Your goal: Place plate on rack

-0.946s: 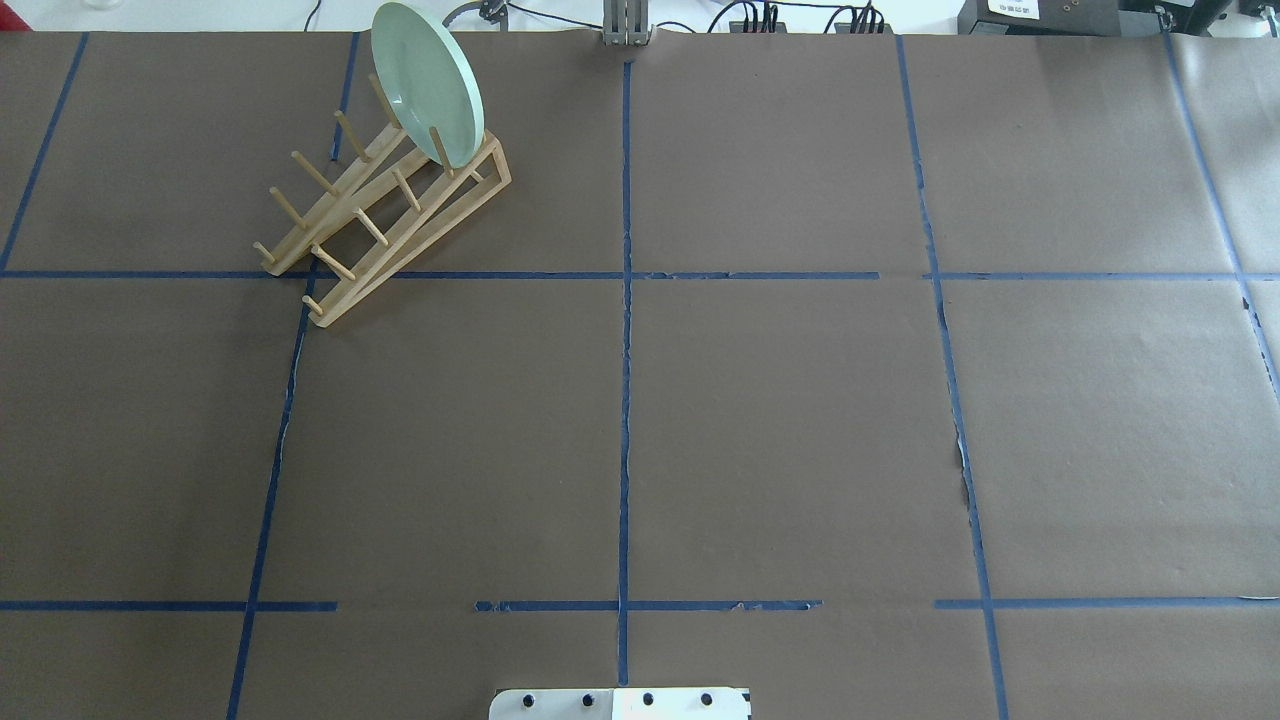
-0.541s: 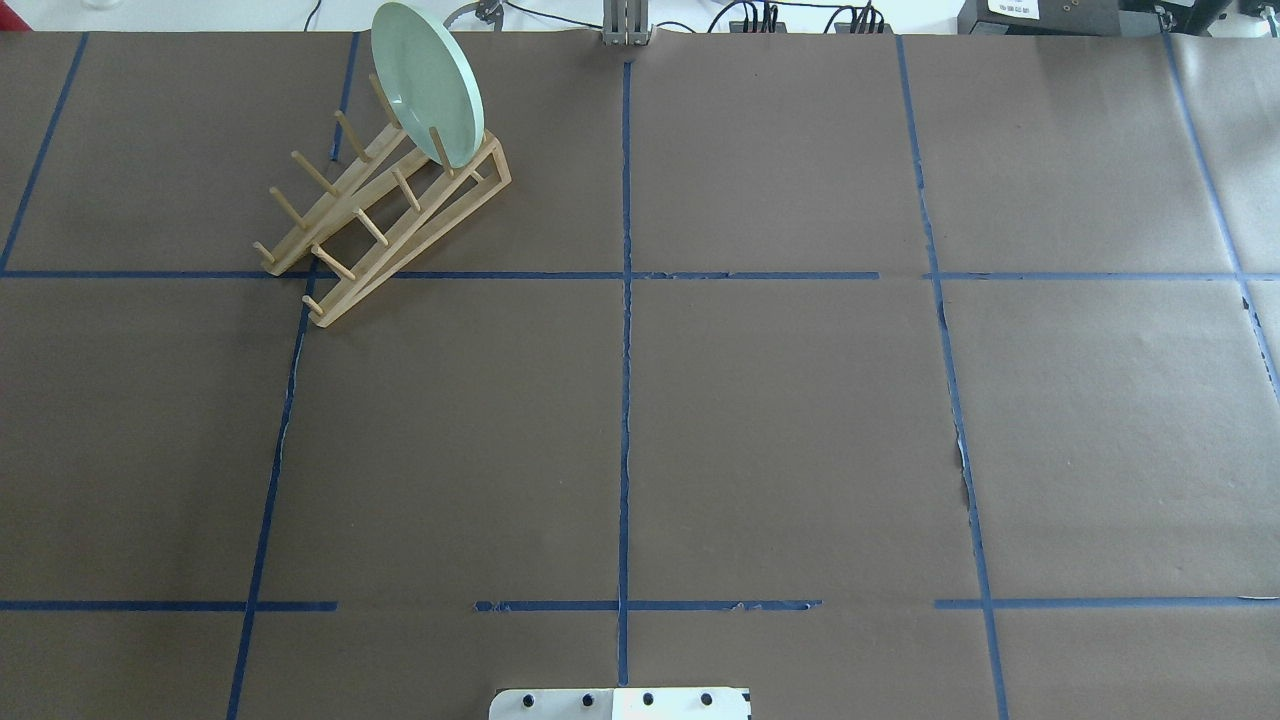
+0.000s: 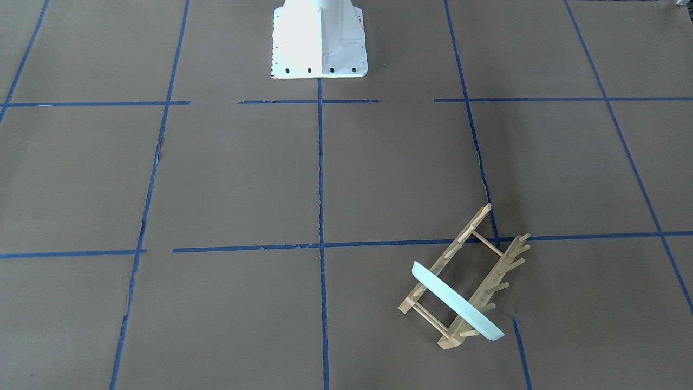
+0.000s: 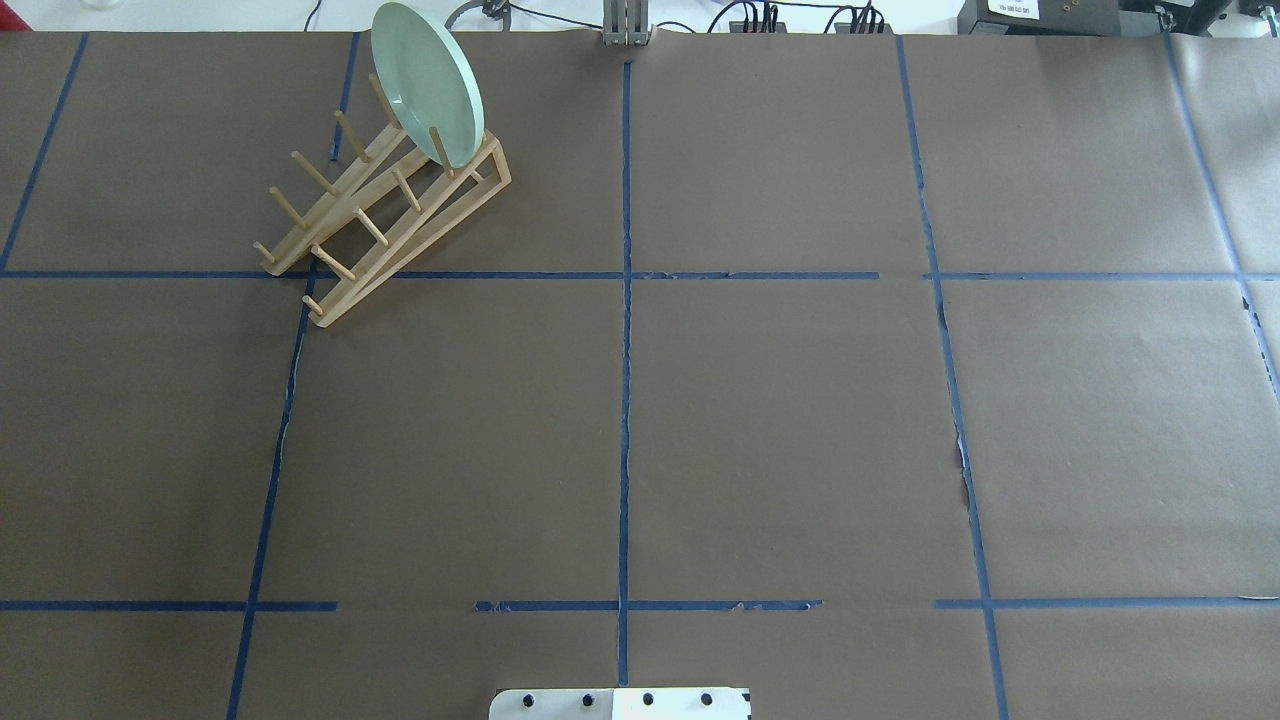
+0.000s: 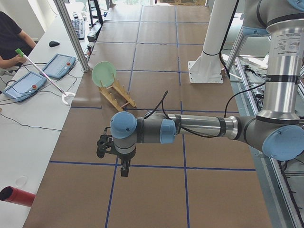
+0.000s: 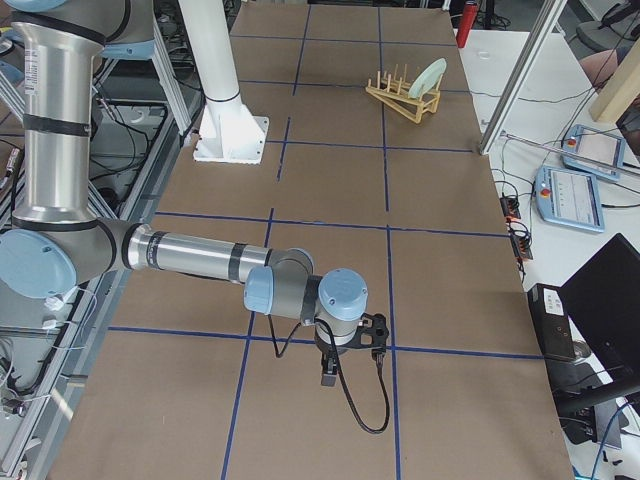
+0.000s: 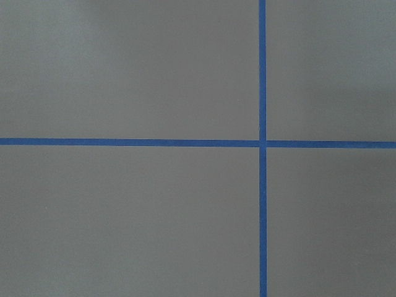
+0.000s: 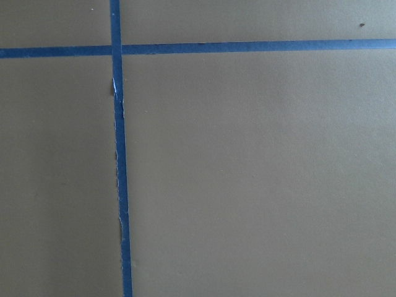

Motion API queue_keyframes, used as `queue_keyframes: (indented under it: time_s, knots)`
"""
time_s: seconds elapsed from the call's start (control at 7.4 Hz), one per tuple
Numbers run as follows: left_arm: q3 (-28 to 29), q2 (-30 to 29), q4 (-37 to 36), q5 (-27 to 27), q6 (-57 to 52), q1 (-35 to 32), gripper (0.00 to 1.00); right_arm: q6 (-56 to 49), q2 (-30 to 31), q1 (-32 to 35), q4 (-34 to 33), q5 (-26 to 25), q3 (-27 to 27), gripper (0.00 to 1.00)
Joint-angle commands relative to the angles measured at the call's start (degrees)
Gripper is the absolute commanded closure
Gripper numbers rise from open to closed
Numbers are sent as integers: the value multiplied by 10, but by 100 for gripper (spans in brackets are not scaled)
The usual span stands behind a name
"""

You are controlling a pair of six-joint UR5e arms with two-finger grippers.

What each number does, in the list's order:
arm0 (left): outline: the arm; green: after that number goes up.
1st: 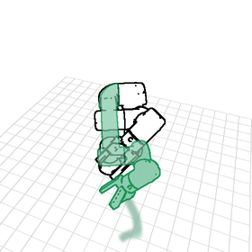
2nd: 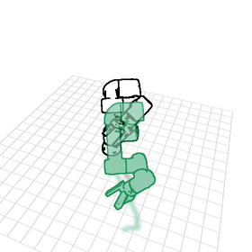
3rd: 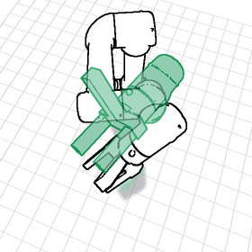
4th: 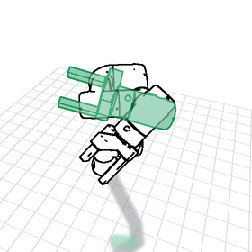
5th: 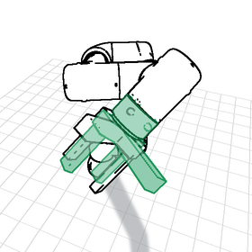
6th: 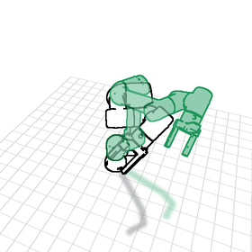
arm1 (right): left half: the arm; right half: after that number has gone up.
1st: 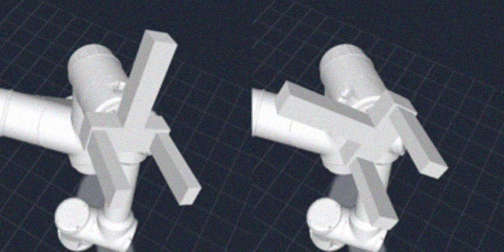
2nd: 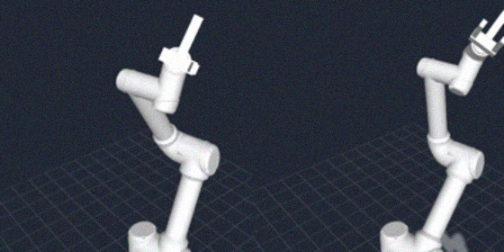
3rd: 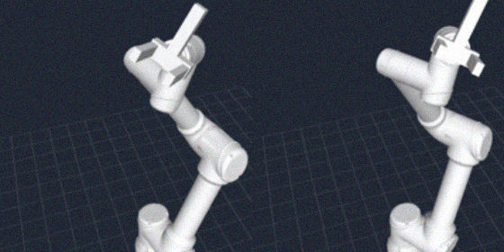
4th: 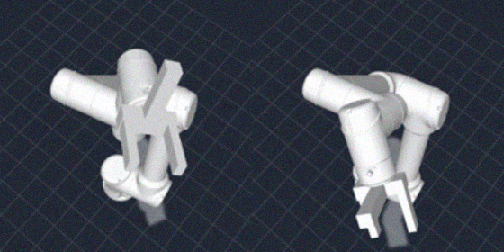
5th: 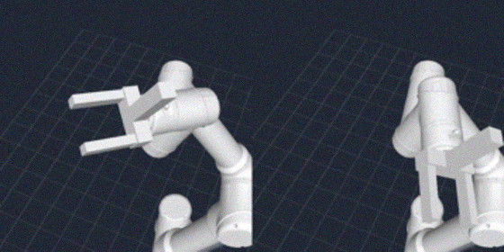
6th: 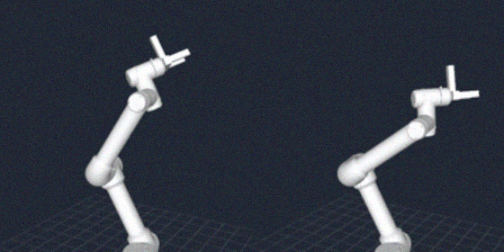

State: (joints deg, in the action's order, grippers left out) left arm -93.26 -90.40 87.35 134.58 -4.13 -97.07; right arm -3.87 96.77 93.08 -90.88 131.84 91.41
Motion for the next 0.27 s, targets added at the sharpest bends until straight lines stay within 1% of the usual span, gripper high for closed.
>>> queue_keyframes:
  time_s: [0.0, 0.14]
  knots:
    - [-2, -1, 0, 2, 1, 0, 0, 0, 0, 0, 0, 0, 0, 0]
    - [1, -6, 0, 2, 1, 1, 0, 0, 0, 0, 0, 0, -1, 0]
